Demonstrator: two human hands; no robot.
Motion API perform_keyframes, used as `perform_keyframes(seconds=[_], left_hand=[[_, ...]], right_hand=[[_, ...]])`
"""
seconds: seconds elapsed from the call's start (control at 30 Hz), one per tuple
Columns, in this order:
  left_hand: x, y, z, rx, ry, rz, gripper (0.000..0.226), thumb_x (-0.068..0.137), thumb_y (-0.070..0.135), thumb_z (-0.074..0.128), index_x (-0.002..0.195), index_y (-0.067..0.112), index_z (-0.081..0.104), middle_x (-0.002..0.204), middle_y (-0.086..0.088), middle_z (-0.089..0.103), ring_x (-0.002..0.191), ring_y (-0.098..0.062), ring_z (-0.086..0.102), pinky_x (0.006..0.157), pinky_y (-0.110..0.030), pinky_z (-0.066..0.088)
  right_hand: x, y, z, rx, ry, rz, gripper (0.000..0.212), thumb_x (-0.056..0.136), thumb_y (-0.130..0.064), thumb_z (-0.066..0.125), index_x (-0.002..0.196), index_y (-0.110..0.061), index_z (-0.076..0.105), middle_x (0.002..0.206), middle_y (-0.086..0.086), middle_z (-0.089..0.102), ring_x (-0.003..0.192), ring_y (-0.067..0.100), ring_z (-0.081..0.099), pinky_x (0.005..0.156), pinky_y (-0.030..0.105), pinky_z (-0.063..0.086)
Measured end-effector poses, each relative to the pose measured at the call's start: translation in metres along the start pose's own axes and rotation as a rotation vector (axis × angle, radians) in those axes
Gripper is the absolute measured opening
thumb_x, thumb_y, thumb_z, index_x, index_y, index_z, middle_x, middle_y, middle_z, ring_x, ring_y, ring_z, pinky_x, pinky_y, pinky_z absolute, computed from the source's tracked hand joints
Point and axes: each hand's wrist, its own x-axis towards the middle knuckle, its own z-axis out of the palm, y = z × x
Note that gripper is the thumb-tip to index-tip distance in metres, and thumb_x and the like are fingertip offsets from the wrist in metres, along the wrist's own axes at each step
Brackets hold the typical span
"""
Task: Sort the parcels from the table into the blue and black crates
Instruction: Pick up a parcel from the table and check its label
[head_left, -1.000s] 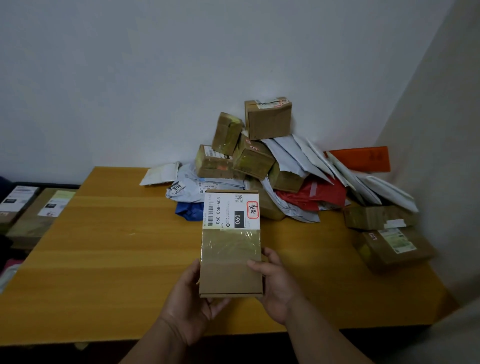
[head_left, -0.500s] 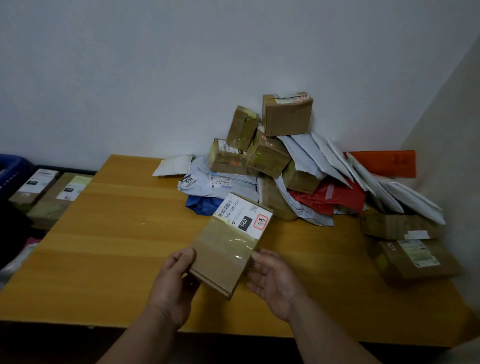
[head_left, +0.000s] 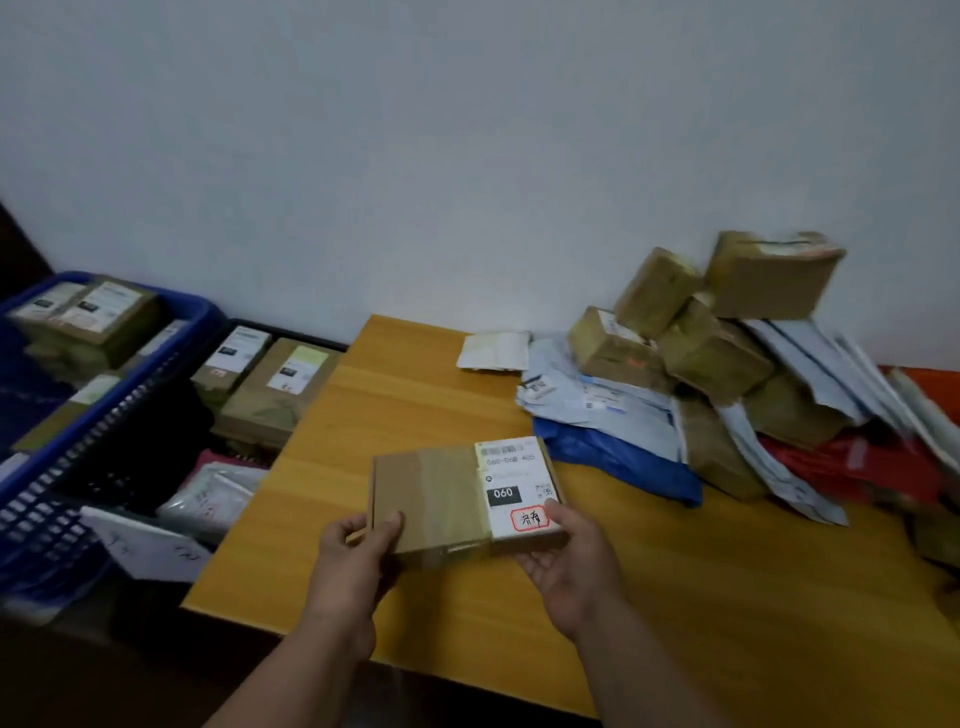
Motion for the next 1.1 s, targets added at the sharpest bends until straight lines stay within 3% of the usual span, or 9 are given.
perform_keyframes(seconds=[0.17, 0.3, 0.43, 0.5, 0.7, 0.83, 0.93, 1.03, 1.1], left_hand=[[0.031, 0.031, -0.08, 0.174, 0.088, 0.083, 0.041, 0.1, 0.023, 0.053, 0.14, 0.021, 0.046, 0.121, -0.004, 0.058, 0.108, -0.023, 0.056, 0.093, -0.042, 0.046], [0.056, 0.06, -0.122, 0.217, 0.168, 0.084, 0.041, 0.101, 0.02, 0.049, 0.142, 0.021, 0.048, 0.111, 0.0, 0.055, 0.105, -0.021, 0.049, 0.1, -0.04, 0.042], [0.083, 0.086, -0.15, 0.189, 0.218, 0.107, 0.04, 0.102, 0.014, 0.045, 0.141, 0.022, 0.049, 0.102, 0.004, 0.055, 0.096, -0.015, 0.051, 0.091, -0.034, 0.043], [0.098, 0.099, -0.164, 0.178, 0.254, 0.098, 0.042, 0.102, 0.012, 0.043, 0.142, 0.024, 0.048, 0.107, 0.004, 0.055, 0.093, -0.013, 0.051, 0.083, -0.031, 0.043], [0.144, 0.139, -0.224, 0.158, 0.396, 0.023, 0.042, 0.101, 0.013, 0.045, 0.141, 0.024, 0.046, 0.128, -0.007, 0.055, 0.112, -0.026, 0.051, 0.092, -0.04, 0.043], [0.166, 0.158, -0.276, 0.09, 0.457, -0.006, 0.033, 0.101, 0.021, 0.049, 0.134, 0.024, 0.05, 0.126, -0.005, 0.058, 0.113, -0.027, 0.055, 0.103, -0.049, 0.044], [0.18, 0.172, -0.32, 0.086, 0.539, -0.069, 0.021, 0.1, 0.028, 0.051, 0.119, 0.022, 0.055, 0.117, -0.005, 0.061, 0.107, -0.028, 0.058, 0.099, -0.051, 0.047], [0.199, 0.191, -0.37, 0.073, 0.577, -0.125, 0.018, 0.099, 0.031, 0.054, 0.104, 0.015, 0.057, 0.109, -0.013, 0.06, 0.099, -0.032, 0.058, 0.094, -0.05, 0.049], [0.213, 0.21, -0.405, 0.037, 0.554, -0.148, 0.02, 0.099, 0.029, 0.054, 0.097, 0.009, 0.055, 0.103, -0.019, 0.059, 0.091, -0.034, 0.059, 0.08, -0.045, 0.053]], right_hand=[[0.009, 0.065, 0.075, -0.127, -0.048, 0.075, 0.043, 0.087, -0.014, 0.064, 0.128, -0.009, 0.054, 0.104, 0.016, 0.074, 0.101, 0.035, 0.069, 0.074, 0.042, 0.05], [0.019, 0.084, 0.126, -0.293, -0.086, 0.066, 0.035, 0.088, -0.019, 0.064, 0.122, -0.014, 0.055, 0.1, 0.01, 0.075, 0.103, 0.03, 0.066, 0.075, 0.039, 0.044], [0.043, 0.095, 0.18, -0.396, -0.109, 0.048, 0.037, 0.088, -0.021, 0.066, 0.123, -0.015, 0.055, 0.102, 0.01, 0.073, 0.102, 0.03, 0.063, 0.076, 0.038, 0.045], [0.054, 0.101, 0.209, -0.434, -0.132, 0.047, 0.037, 0.089, -0.021, 0.066, 0.123, -0.014, 0.054, 0.103, 0.01, 0.073, 0.104, 0.031, 0.062, 0.076, 0.038, 0.045], [0.087, 0.126, 0.302, -0.544, -0.255, 0.095, 0.032, 0.092, -0.02, 0.065, 0.121, -0.014, 0.055, 0.098, 0.007, 0.073, 0.096, 0.025, 0.062, 0.078, 0.038, 0.046], [0.094, 0.152, 0.365, -0.596, -0.31, 0.147, 0.021, 0.093, -0.016, 0.063, 0.113, -0.015, 0.058, 0.091, 0.004, 0.076, 0.092, 0.023, 0.066, 0.08, 0.039, 0.048], [0.096, 0.181, 0.411, -0.638, -0.329, 0.177, 0.022, 0.092, -0.015, 0.064, 0.113, -0.013, 0.059, 0.098, 0.009, 0.075, 0.097, 0.027, 0.066, 0.084, 0.041, 0.049], [0.099, 0.217, 0.461, -0.678, -0.331, 0.187, 0.026, 0.093, -0.015, 0.063, 0.117, -0.01, 0.059, 0.098, 0.011, 0.075, 0.093, 0.026, 0.067, 0.074, 0.035, 0.048], [0.096, 0.242, 0.492, -0.661, -0.306, 0.204, 0.025, 0.093, -0.014, 0.062, 0.117, -0.009, 0.059, 0.093, 0.011, 0.075, 0.086, 0.025, 0.065, 0.071, 0.034, 0.047]])
